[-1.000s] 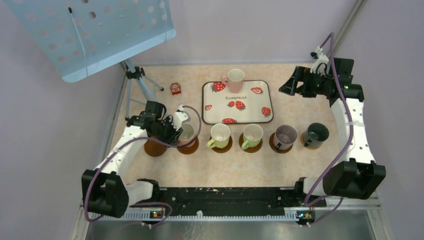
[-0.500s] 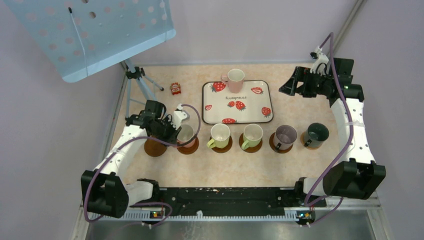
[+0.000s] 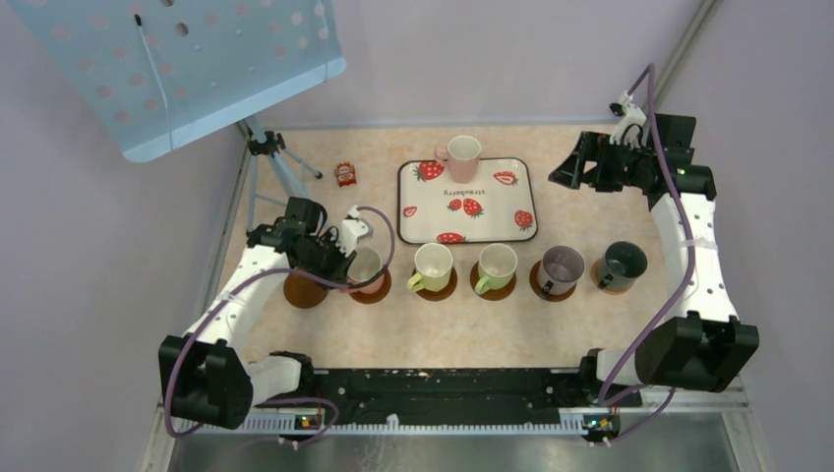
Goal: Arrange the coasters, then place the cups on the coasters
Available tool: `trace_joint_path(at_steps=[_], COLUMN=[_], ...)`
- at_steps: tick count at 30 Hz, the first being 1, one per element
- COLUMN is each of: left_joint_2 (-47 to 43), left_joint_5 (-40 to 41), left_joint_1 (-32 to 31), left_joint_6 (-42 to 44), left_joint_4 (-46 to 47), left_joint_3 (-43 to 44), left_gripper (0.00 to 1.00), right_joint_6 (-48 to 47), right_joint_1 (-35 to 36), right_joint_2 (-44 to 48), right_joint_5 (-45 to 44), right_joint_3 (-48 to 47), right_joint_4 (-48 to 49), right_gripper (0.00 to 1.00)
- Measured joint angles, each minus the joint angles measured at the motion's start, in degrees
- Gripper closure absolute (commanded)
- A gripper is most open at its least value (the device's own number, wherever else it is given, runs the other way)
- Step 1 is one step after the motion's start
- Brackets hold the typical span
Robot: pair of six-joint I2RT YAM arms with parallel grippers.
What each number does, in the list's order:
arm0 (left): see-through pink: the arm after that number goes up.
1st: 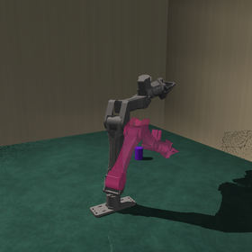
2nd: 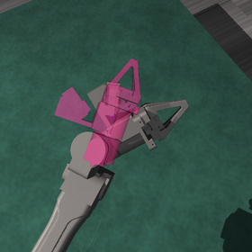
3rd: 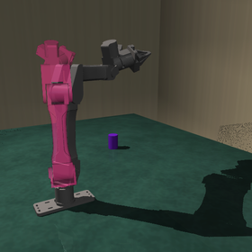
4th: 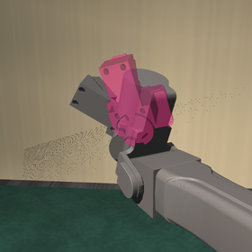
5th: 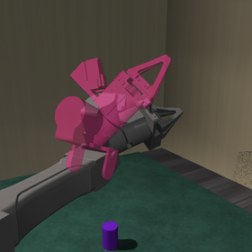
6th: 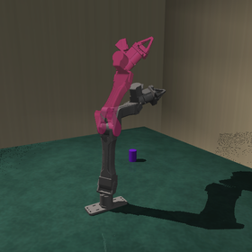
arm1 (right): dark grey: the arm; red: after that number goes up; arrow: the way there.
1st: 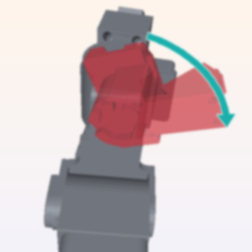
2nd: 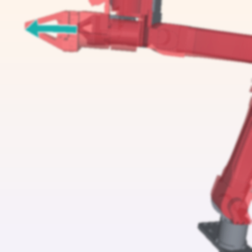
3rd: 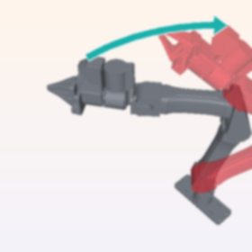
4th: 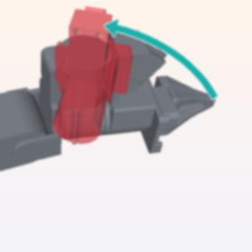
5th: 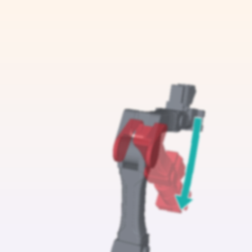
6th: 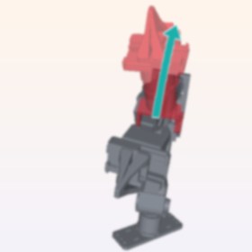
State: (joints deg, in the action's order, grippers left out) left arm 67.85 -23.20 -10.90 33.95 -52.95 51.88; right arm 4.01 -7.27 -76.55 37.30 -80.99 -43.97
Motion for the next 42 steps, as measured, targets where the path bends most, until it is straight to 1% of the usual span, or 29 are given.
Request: trace_joint_path(at_steps=[3, 4, 6, 10, 12, 18, 23, 26, 27, 29, 32, 37, 40, 42], left_joint_2=[0.0, 0.0, 0.0, 0.0, -0.1, -1.4, -2.7, -2.6, -2.3, -1.0, 3.5, 14.2, 21.9, 27.3], left_joint_5=[-0.1, -0.1, 0.0, 0.1, 0.1, -1.0, -1.9, -1.7, -1.6, -1.8, -4.3, -9.9, -10.3, -9.5], left_joint_1=[0.0, 0.0, 0.0, 0.0, 0.0, 0.0, 0.0, 0.0, 0.0, 0.0, 0.0, -0.5, -2.1, -3.7], left_joint_6=[0.0, 0.0, 0.0, -0.3, -0.4, 0.2, 1.1, 2.0, 2.6, 5.0, 10.6, 15.0, 15.2, 15.3], left_joint_4=[-0.8, -1.0, -1.3, -1.4, -1.5, -2.1, -3.2, -5.2, -6.2, -8.7, -13.2, -17.4, -16.4, -14.7], left_joint_3=[0.2, 0.3, 0.3, 0.3, 0.3, 0.3, 1.0, 3.6, 5.3, 10.8, 23.5, 42.7, 50.9, 54.8], left_gripper=[0.89, 0.87, 0.77, 0.60, 0.56, 0.53, 0.42, 0.34, 0.30, 0.26, 0.22, 0.19, 0.19, 0.19], right_joint_6=[0.0, 0.0, 0.0, 0.0, 0.0, 0.0, 0.0, -0.1, -0.3, -0.7, -1.4, -2.3, -2.6, -2.6], right_joint_1=[0.0, 0.0, 0.0, 0.0, 0.0, 0.0, 0.0, 0.0, 0.0, 0.0, 0.0, 0.0, 0.0, 0.0], right_joint_2=[0.0, 0.0, 0.0, 0.0, 0.0, 0.0, 0.0, 0.0, 0.0, 0.0, 0.0, -1.0, -2.7, -3.2], right_joint_5=[0.0, 0.0, 0.0, 0.0, 0.0, 0.0, 0.1, 0.1, 0.1, 0.1, 0.4, 0.9, 1.0, 0.9], right_joint_3=[0.0, 0.0, 0.0, 0.0, 0.0, 0.0, 0.0, 0.0, 0.0, 0.0, 0.0, -0.7, -1.6, -1.8], right_joint_4=[0.0, 0.0, 0.0, 0.0, 0.0, 0.0, 0.0, -0.1, -0.2, -0.2, -0.4, -1.6, -1.9, -2.2], right_gripper=[0.11, 0.11, 0.11, 0.11, 0.11, 0.11, 0.11, 0.11, 0.11, 0.10, 0.10, 0.10, 0.10, 0.10])
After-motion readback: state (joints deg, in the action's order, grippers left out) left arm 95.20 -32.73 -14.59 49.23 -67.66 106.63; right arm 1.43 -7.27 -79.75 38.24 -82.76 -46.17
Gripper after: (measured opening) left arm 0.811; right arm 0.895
